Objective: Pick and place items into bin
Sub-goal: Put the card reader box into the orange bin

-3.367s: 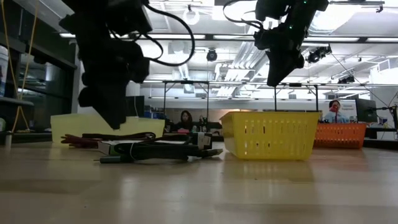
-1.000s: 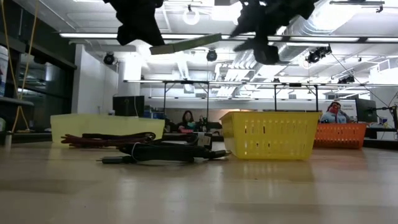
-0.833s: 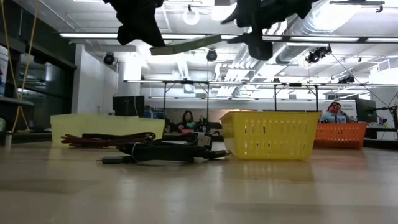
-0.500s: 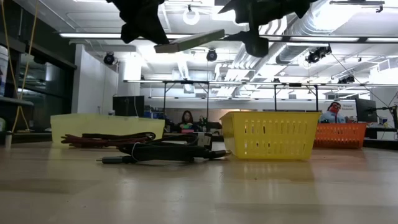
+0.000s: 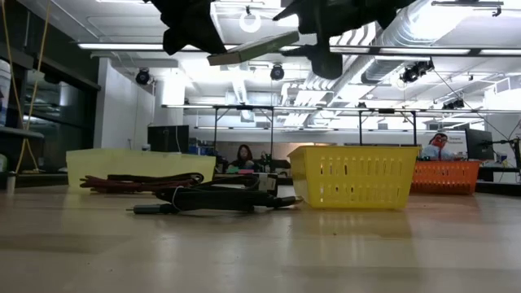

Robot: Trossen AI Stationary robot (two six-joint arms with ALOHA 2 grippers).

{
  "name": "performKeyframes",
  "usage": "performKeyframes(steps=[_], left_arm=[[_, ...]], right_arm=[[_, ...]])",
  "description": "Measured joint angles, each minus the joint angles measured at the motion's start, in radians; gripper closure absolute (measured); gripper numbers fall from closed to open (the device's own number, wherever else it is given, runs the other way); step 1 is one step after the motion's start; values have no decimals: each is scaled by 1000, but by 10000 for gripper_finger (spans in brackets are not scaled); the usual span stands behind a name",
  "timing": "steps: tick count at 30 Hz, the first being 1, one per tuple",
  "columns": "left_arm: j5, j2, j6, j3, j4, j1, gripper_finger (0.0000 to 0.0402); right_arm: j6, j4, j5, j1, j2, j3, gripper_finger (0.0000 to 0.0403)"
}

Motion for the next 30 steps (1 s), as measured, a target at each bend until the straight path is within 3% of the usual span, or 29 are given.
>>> performKeyframes(steps=[6, 9, 12, 17, 19, 23, 30], left_arm=[[1, 0, 1, 0, 0, 0, 401], [8, 0, 8, 0, 0, 0, 401], [10, 0, 18, 0, 0, 0, 401], [10, 0, 55, 0, -1, 0, 401], [5, 0, 71, 0, -2, 0, 400], [3, -1, 77, 0, 3, -1, 391], [-1, -1, 79, 0, 19, -1, 357]], right_arm=[[1, 23, 4, 10, 31, 0, 154], [0, 43, 4, 10, 31, 0, 181], [0, 52, -3, 7, 31, 0, 232], [-5, 66, -23, 7, 31, 0, 358], [-5, 73, -32, 6, 31, 0, 383], [4, 78, -47, 6, 31, 0, 369], [8, 58, -53, -11, 29, 0, 389]])
